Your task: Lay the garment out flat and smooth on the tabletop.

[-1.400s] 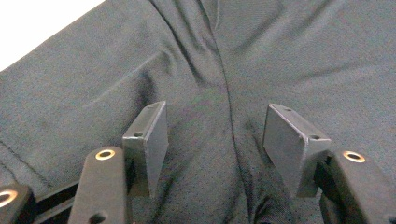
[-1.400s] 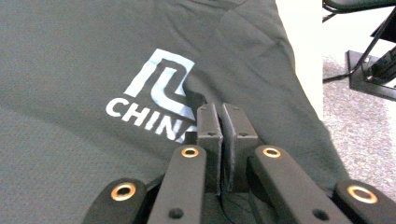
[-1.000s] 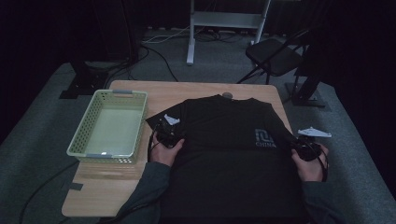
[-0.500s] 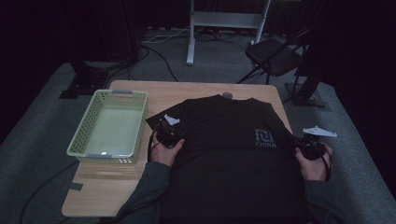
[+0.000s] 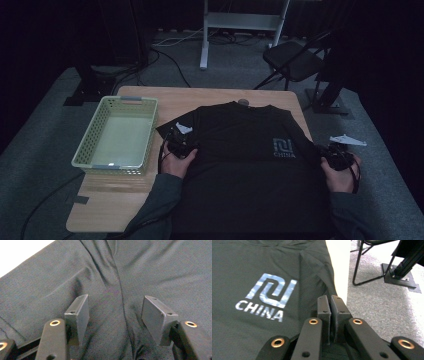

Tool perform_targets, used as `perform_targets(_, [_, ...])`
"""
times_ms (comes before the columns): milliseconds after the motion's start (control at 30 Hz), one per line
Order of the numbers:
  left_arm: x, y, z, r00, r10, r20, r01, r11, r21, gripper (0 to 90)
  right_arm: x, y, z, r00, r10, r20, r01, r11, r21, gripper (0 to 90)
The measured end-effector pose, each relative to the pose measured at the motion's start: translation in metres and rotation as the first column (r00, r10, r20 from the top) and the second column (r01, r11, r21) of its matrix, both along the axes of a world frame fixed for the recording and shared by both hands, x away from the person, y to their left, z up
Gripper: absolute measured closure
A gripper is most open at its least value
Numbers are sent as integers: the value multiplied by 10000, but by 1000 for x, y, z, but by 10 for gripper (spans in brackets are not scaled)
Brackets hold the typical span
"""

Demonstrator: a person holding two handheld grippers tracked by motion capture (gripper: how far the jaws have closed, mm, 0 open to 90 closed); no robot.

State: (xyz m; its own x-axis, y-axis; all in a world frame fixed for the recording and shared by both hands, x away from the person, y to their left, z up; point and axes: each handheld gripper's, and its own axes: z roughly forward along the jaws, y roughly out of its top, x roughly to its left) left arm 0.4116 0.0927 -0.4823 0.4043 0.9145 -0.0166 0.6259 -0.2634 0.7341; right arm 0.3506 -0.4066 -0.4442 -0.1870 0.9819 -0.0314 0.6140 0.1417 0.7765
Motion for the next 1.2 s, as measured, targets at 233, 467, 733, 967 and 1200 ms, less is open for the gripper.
perform_targets(233, [0,0,0,10000,-1,2,1,10000,-25,401,-1,-10,5,9995,-279,164,276,9994,187,859])
perform_targets(467, [0,0,0,10000,9,-7,-9,10000,-88,401,3,-19,8,9986,-485,194,478,9982,361,858])
perform_targets(733, [0,1,0,10000,-9,-22,8,10000,-93,399,9,-34,5,9956,-915,207,894,9922,868,858])
perform_targets(967, [0,1,0,10000,-5,-18,5,9999,-110,399,12,-42,9,9921,-1230,251,1200,9878,993,858])
perform_targets(1200, [0,1,0,10000,-13,-26,13,9999,-116,398,13,-49,8,9876,-1559,211,1530,9830,1019,859])
